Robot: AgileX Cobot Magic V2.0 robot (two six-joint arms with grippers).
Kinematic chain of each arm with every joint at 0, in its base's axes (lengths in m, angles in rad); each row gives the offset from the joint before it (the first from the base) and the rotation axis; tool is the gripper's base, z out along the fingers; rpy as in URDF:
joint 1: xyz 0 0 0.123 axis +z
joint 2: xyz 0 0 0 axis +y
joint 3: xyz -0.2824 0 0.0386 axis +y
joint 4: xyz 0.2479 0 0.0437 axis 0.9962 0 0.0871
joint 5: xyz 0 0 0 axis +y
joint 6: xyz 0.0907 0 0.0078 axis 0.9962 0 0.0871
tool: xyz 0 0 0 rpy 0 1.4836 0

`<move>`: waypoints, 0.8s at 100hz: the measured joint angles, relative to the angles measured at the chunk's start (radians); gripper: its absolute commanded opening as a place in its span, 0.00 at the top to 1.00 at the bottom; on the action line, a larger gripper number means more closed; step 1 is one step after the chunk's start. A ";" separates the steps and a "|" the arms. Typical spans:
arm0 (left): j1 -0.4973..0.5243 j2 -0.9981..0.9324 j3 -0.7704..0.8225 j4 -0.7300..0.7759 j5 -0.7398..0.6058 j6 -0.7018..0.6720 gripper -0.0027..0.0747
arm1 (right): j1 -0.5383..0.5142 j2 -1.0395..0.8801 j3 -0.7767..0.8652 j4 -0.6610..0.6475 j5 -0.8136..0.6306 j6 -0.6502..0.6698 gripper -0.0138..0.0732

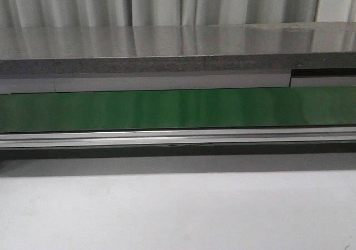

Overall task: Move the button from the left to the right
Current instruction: 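Carry the button over the belt and release it with the left gripper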

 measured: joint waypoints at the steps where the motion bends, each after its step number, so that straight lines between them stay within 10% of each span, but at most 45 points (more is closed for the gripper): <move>1: 0.000 0.002 0.000 -0.002 0.000 0.000 0.60 | 0.000 0.000 0.000 0.000 0.000 0.000 0.92; 22: 0.000 0.002 0.000 -0.022 0.002 0.000 0.18 | 0.000 0.000 0.000 0.000 0.000 0.000 0.92; 80: -0.002 -0.084 0.000 -0.054 0.003 0.005 0.16 | 0.000 0.000 0.000 0.000 0.000 0.000 0.92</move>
